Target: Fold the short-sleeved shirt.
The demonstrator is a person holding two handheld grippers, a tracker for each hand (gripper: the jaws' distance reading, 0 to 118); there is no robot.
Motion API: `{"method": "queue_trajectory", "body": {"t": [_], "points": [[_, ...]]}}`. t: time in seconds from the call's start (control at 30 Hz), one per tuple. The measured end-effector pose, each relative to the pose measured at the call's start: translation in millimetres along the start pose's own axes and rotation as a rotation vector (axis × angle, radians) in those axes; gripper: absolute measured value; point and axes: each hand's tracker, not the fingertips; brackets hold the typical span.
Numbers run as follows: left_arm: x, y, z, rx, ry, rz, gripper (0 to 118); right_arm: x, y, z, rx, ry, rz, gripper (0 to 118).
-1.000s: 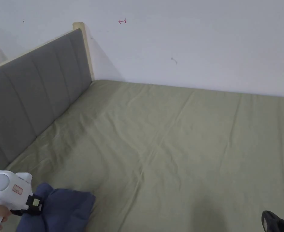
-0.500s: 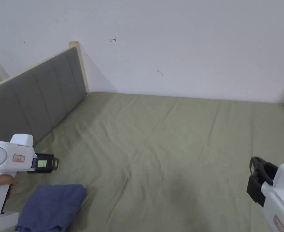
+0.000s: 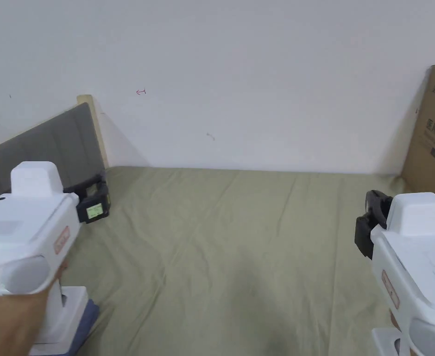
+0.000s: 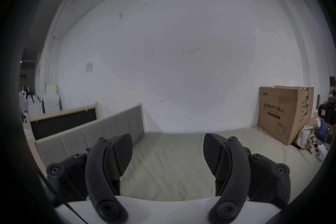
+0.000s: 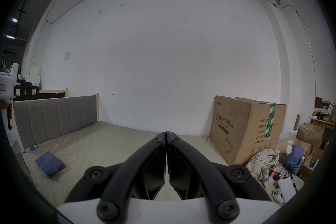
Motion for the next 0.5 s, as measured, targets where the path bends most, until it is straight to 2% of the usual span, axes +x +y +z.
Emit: {"method": "queue_trajectory", "body": {"t": [0.1, 0.23, 0.37, 0.4, 0.5], "points": [[34.0, -11.0, 7.9, 0.064, 0.008, -0.048, 86, 8.4, -1.3, 5.9, 0.005, -0.009, -0.006, 0], [73.3, -27.0, 15.9, 0.092, -0.021, -0.034, 86, 15.7, -3.5, 14.7, 0.009, -0.029, -0.008, 0], [97.5, -41.2, 15.9, 0.07, -0.065, 0.006, 80, 20.5, -6.1, 22.5, 0.018, -0.049, 0.001, 0], [102.6, -45.8, 15.7, 0.072, -0.075, 0.013, 76, 21.2, -6.8, 24.8, 0.019, -0.055, 0.0, 0], [114.6, -55.4, 18.4, 0.075, -0.097, 0.037, 35, 23.9, -8.9, 29.2, 0.022, -0.068, 0.007, 0]]}}
